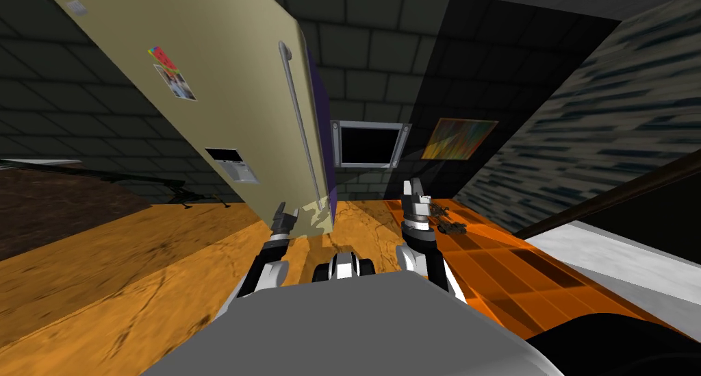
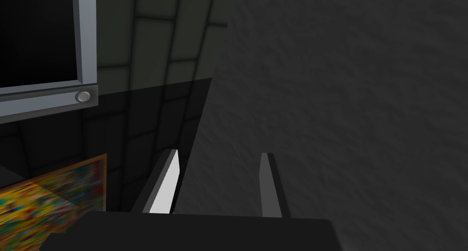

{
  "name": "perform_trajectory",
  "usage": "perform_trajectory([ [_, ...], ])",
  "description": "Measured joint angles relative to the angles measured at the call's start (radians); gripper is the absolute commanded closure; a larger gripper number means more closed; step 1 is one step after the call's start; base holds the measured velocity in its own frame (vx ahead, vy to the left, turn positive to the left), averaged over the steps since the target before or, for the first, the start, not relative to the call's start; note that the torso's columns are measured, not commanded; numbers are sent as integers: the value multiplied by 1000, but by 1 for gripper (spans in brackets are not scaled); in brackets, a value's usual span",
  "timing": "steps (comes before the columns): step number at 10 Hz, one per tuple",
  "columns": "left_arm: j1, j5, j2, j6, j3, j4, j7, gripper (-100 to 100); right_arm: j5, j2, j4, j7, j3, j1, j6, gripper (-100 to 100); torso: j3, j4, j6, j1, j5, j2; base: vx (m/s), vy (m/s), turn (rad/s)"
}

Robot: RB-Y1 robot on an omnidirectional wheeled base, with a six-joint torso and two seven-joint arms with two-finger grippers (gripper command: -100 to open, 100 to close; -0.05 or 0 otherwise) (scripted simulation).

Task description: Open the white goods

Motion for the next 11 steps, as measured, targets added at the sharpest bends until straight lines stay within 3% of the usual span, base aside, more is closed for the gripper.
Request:
perform_trajectory([
  [8,-31,55,-12,-11,24,197,53,-100,0,0,0,0,0,0,0,0,0,0,0,1,0,-1,147,-66,21],
  [11,-46,75,-36,-22,32,280,74,-100,0,0,0,0,0,0,0,0,1,0,0,-1,0,1,128,-73,19],
])
